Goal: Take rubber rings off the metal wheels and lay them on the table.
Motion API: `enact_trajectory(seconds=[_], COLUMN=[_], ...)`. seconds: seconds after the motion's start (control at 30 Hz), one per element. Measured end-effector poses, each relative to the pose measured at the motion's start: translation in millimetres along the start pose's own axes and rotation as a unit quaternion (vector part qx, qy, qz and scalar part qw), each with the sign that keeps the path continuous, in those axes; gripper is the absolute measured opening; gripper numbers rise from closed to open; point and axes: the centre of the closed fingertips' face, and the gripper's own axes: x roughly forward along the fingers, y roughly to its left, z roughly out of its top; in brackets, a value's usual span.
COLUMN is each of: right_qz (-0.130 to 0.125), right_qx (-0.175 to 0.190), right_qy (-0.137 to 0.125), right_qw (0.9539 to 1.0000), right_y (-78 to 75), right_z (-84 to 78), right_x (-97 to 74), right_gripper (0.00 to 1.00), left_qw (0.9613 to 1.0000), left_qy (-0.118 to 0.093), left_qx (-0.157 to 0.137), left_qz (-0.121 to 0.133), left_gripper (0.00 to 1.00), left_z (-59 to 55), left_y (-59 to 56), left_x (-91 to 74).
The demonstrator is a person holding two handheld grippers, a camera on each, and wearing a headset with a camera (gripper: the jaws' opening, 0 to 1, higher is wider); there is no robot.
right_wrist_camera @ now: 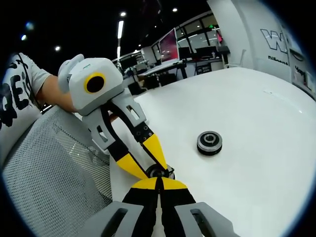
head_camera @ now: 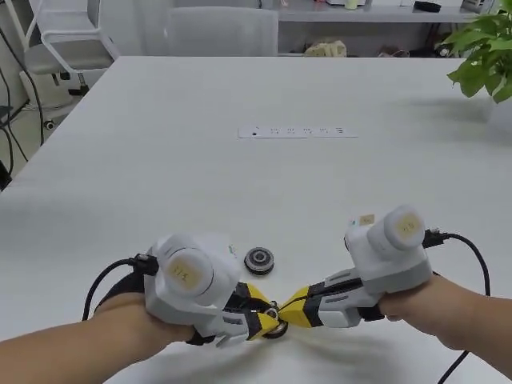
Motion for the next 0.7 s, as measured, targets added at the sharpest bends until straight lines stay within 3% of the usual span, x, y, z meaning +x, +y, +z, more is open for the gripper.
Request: enact_trajectory(seconds=[0.7], right_qz=[0.001], right_qx=[-0.002], right_qy=[-0.001], right_qw=[1.0000], right_y=[-0.3], right_z=[-0.5], right_x=[-0.6], right_gripper=[0.00], left_qw=[0.9996], left_qy=[-0.025], left_qx=[0.005], left_qz=[-0.008], left_gripper=[0.09], left_z=[0.9], left_y=[-0.8], left_x=[-0.3])
